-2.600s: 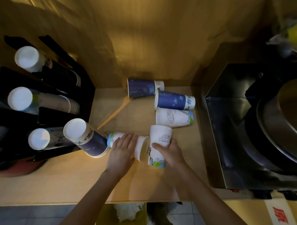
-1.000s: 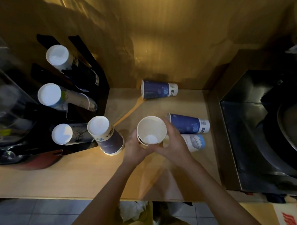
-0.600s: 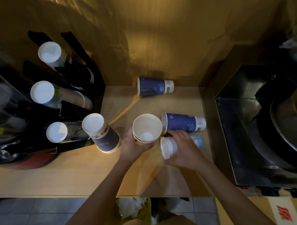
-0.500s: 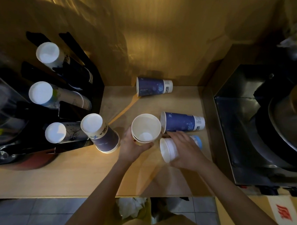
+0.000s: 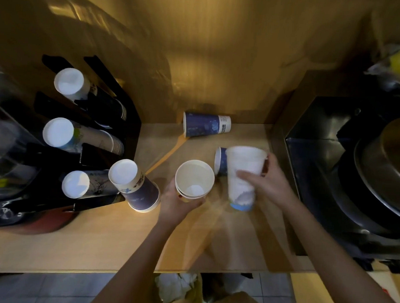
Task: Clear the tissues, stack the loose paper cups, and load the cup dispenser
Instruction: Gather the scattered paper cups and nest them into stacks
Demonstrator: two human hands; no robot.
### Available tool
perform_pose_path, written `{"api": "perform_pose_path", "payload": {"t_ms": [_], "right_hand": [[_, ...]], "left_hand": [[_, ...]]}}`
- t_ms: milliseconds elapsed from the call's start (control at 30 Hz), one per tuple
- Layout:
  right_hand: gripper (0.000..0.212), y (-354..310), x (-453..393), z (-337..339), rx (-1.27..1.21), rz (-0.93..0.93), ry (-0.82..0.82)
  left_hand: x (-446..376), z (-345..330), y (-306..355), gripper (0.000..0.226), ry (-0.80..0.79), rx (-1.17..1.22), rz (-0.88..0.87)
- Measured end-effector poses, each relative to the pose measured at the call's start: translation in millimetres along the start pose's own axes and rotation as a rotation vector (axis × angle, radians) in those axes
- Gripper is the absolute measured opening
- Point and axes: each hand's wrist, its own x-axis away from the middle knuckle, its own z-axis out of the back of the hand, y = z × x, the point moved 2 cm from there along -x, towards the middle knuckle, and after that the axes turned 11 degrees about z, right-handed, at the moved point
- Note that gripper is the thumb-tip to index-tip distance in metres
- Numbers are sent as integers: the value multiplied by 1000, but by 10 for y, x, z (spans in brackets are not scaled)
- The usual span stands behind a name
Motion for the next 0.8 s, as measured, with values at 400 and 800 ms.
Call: {"api": "perform_pose_path", "payload": {"t_ms": [400,800], "right_hand": [[89,-520,98,-617,-170,294,-1],[93,-64,157,-870,348,314,-224]], "left_hand": [[13,11,-20,95,-42,42,19],[26,3,29,80,-34,57,-17]]}}
